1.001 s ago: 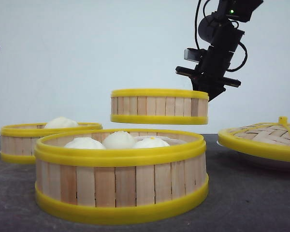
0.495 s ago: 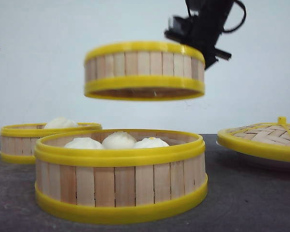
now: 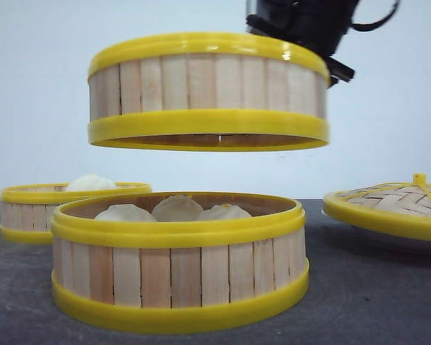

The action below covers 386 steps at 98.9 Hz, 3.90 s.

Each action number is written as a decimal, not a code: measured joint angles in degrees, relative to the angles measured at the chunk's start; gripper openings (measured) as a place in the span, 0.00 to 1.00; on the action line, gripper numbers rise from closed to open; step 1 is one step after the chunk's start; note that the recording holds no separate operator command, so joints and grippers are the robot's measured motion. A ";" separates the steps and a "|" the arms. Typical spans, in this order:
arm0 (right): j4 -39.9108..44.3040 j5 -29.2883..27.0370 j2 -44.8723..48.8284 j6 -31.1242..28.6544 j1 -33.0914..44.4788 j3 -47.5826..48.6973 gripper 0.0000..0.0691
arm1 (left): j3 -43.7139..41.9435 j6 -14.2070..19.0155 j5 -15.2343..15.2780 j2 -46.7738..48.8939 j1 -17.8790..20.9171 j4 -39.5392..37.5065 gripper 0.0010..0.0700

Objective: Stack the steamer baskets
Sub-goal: 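Grip the basket rim with the right gripper and lift it, then carry the basket over the front basket and lower it on top, then open the right gripper and move the left gripper toward the single-bun basket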

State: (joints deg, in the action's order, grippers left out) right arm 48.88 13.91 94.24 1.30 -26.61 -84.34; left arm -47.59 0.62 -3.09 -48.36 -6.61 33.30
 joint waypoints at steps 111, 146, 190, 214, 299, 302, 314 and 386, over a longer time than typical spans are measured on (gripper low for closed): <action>-11.87 -6.21 -4.20 -0.09 -8.61 8.74 0.03 | 0.00 0.02 0.07 0.00 0.00 0.77 0.67; -12.24 -6.14 -0.81 -0.42 -8.52 8.74 0.03 | 0.00 0.00 0.07 0.00 0.00 0.81 0.67; -12.26 -5.95 0.24 -0.74 -6.47 8.74 0.03 | 0.00 0.00 0.07 0.00 0.00 0.83 0.67; -12.28 -5.92 0.24 -0.76 -6.32 8.74 0.03 | 0.00 0.00 0.07 0.00 0.00 0.83 0.67; -12.28 -5.31 2.47 -1.51 -6.27 8.74 0.03 | 0.00 0.00 0.07 0.00 0.00 0.83 0.67; -12.28 -5.31 2.47 -1.51 -6.27 8.74 0.04 | 0.00 0.00 0.07 0.00 0.00 0.83 0.67; -12.55 -5.11 2.47 -1.60 -6.27 8.74 0.22 | 0.00 0.00 0.07 0.00 0.00 0.83 0.67; -1.77 -7.13 -14.84 -1.75 -6.27 8.74 0.64 | -5.53 0.07 0.04 -15.45 4.24 -8.02 0.67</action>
State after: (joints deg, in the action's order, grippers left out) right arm 47.11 6.79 79.40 -0.45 -32.88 -75.59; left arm -53.12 0.69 -3.05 -63.81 -2.37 25.28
